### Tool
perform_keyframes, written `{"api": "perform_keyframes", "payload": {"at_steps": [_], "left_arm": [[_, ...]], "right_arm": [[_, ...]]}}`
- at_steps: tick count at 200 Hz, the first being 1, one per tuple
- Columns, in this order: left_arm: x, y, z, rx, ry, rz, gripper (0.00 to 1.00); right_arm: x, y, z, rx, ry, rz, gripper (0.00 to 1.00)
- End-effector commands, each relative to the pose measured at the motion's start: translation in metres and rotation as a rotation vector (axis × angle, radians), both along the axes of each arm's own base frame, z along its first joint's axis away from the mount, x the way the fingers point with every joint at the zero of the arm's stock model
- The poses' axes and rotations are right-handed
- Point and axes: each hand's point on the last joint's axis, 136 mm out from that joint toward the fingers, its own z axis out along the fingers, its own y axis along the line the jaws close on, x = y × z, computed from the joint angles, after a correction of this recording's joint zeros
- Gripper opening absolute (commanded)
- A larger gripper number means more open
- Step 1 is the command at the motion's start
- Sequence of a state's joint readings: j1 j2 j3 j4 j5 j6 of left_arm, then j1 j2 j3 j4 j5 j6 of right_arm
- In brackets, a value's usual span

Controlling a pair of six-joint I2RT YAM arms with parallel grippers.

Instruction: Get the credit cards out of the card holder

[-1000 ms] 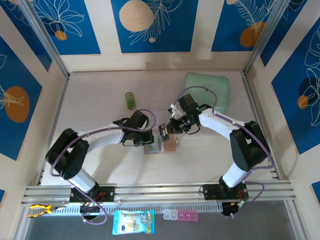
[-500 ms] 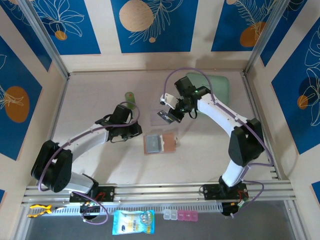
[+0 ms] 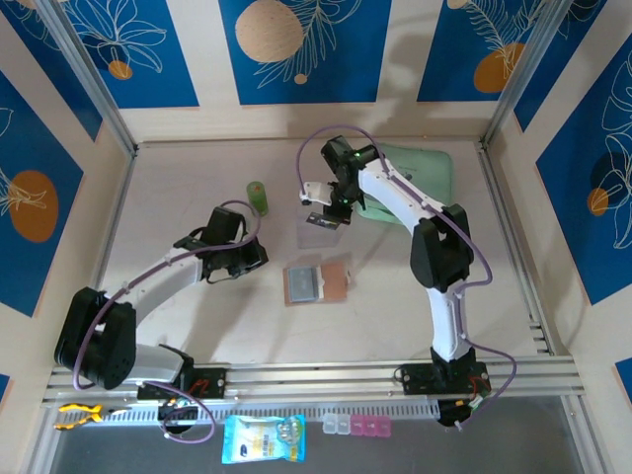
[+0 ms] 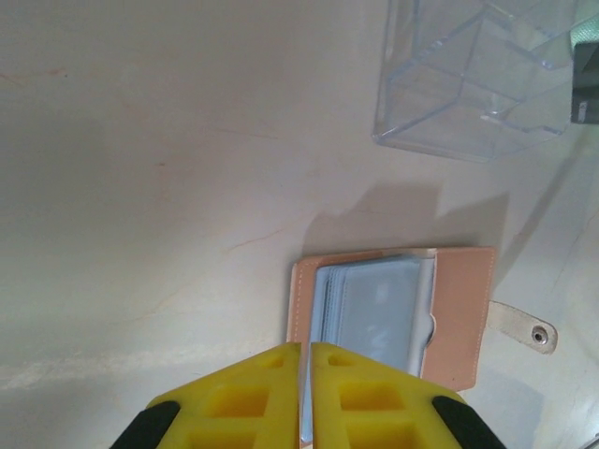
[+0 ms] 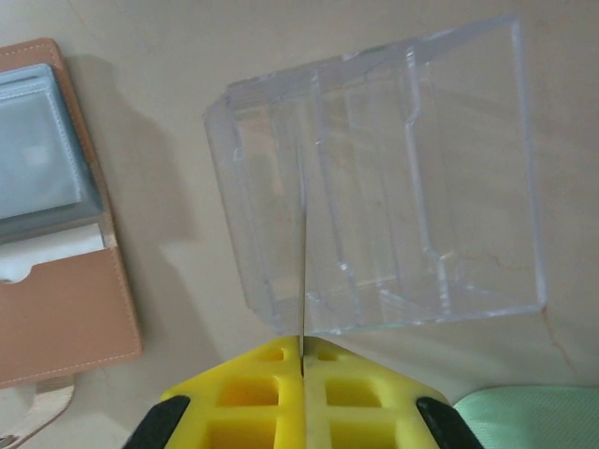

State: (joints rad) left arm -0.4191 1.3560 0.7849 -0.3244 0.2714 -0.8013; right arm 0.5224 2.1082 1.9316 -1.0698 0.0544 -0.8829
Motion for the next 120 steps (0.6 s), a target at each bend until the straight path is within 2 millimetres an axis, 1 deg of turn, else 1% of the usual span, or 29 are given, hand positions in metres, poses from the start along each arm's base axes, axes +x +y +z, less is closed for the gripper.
{"api": "perform_keyframes", "payload": {"at_steps": [1, 34, 52, 72, 120], "left_arm": [[-0.007, 0.004, -0.001, -0.005, 0.011, -0.017, 0.12], [-0.006, 0.005, -0.002, -0.008, 0.016, -0.013, 0.11], [-0.007, 0.006, -0.003, -0.008, 0.017, -0.013, 0.11], [-0.008, 0.008, -0.004, -0.004, 0.020, -0.008, 0.11], [-0.010, 0.009, -0.006, -0.008, 0.026, -0.010, 0.11]], "right_arm": [[-0.006, 0.003, -0.001, -0.031, 0.033, 0.069, 0.00], [-0.007, 0.013, -0.007, -0.039, 0.041, 0.113, 0.00], [-0.014, 0.015, -0.014, -0.051, 0.068, 0.130, 0.00], [-0.022, 0.017, -0.022, -0.058, 0.094, 0.147, 0.00], [-0.031, 0.015, -0.038, -0.075, 0.148, 0.149, 0.00]]}}
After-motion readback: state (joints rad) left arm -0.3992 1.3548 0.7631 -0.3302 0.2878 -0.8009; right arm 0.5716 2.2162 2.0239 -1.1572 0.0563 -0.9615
